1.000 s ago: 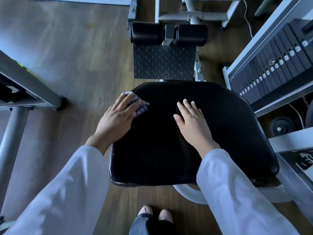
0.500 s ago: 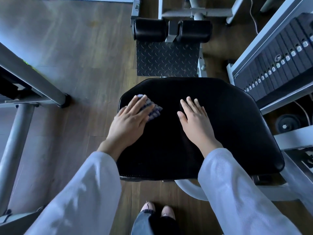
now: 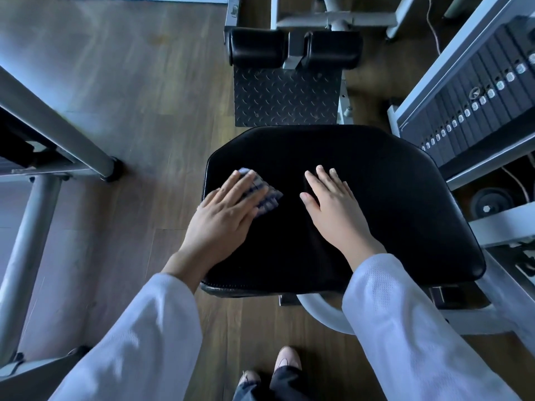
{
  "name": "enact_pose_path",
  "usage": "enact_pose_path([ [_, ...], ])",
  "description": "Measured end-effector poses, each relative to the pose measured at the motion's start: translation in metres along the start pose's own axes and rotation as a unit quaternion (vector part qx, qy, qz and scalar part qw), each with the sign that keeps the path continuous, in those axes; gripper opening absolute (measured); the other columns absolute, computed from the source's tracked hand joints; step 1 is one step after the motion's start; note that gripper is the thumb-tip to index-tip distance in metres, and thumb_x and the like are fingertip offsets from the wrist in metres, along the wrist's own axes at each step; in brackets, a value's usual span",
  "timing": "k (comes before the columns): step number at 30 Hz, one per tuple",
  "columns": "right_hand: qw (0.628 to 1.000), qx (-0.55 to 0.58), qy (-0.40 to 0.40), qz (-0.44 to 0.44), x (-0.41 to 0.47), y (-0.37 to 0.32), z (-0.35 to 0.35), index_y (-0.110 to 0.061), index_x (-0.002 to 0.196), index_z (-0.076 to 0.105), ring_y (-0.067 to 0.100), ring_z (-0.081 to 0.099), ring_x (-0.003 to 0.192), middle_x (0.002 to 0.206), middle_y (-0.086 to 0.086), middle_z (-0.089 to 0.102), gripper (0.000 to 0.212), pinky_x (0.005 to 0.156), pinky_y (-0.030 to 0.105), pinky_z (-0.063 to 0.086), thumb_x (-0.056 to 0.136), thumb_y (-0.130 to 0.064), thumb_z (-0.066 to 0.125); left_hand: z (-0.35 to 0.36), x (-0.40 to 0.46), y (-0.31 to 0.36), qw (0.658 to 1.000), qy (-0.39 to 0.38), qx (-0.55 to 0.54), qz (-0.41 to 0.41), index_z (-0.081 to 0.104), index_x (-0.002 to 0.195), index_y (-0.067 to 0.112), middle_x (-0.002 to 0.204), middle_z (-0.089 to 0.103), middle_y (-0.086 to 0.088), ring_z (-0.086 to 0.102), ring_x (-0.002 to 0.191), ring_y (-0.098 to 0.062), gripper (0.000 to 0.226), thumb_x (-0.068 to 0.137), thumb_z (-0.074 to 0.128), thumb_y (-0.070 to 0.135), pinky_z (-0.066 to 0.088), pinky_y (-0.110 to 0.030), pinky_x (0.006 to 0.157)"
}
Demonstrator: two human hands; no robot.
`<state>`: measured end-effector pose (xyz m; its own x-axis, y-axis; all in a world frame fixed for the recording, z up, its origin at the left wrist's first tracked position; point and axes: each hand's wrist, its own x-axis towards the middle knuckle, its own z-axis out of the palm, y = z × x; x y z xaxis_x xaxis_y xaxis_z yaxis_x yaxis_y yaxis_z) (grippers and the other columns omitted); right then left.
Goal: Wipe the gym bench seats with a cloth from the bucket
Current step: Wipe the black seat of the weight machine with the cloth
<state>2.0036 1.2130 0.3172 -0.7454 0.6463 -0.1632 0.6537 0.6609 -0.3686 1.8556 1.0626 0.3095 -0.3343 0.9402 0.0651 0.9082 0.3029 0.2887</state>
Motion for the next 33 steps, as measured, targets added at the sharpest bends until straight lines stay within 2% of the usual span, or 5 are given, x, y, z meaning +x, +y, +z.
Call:
enact_pose_path([
  [4, 1.0, 0.01, 0.003, 0.002, -0.009, -0.001, 0.0, -0.019, 0.144, 0.023, 0.018, 0.005, 0.143, 0.155, 0.003, 0.014, 0.048, 0.114, 0.032, 0.005, 0.099, -0.032, 0.034, 0.0, 0.009, 0.006, 0.997, -0.001, 0.005, -0.073, 0.042, 0.138, 0.027, 0.152, 0.029, 0.001, 0.018, 0.143, -0.019, 0.056, 0.091, 0.018, 0.042, 0.026, -0.036, 0.109],
  [11, 1.0, 0.028, 0.013, -0.002, -0.033, 0.004, -0.001, -0.02, 0.143, 0.027, 0.015, 0.008, 0.143, 0.154, 0.003, 0.018, 0.046, 0.114, 0.031, 0.007, 0.099, -0.03, 0.035, -0.006, -0.025, 0.012, 0.999, -0.03, 0.001, -0.019, 0.037, 0.141, 0.03, 0.154, 0.021, 0.006, 0.01, 0.144, -0.013, 0.056, 0.092, 0.014, 0.043, 0.021, -0.032, 0.111],
  [16, 0.999, 0.031, 0.024, 0.002, -0.044, 0.008, -0.002, -0.02, 0.142, 0.03, 0.015, 0.011, 0.142, 0.153, 0.003, 0.02, 0.045, 0.114, 0.032, 0.009, 0.099, -0.03, 0.037, -0.014, -0.015, -0.001, 0.995, -0.073, -0.015, -0.069, 0.025, 0.145, 0.033, 0.157, 0.006, 0.009, -0.004, 0.144, -0.01, 0.044, 0.101, 0.029, 0.03, 0.008, -0.028, 0.115],
  [26, 0.999, 0.03, 0.021, 0.0, -0.058, 0.012, -0.001, -0.021, 0.143, 0.027, 0.015, 0.009, 0.143, 0.154, 0.002, 0.018, 0.046, 0.114, 0.031, 0.007, 0.099, -0.03, 0.035, -0.004, -0.069, 0.022, 0.997, 0.003, -0.008, 0.077, 0.049, 0.134, 0.023, 0.147, 0.037, 0.0, 0.027, 0.139, -0.019, 0.045, 0.095, 0.029, 0.03, 0.028, -0.032, 0.106],
  [33, 0.999, 0.032, 0.022, -0.004, -0.063, 0.013, -0.002, -0.021, 0.143, 0.027, 0.015, 0.01, 0.142, 0.154, 0.002, 0.018, 0.046, 0.114, 0.03, 0.007, 0.099, -0.03, 0.035, -0.011, -0.047, 0.002, 0.999, 0.0, -0.03, -0.041, 0.044, 0.137, 0.023, 0.152, 0.029, 0.0, 0.013, 0.142, -0.014, 0.061, 0.088, 0.015, 0.043, 0.021, -0.035, 0.112],
])
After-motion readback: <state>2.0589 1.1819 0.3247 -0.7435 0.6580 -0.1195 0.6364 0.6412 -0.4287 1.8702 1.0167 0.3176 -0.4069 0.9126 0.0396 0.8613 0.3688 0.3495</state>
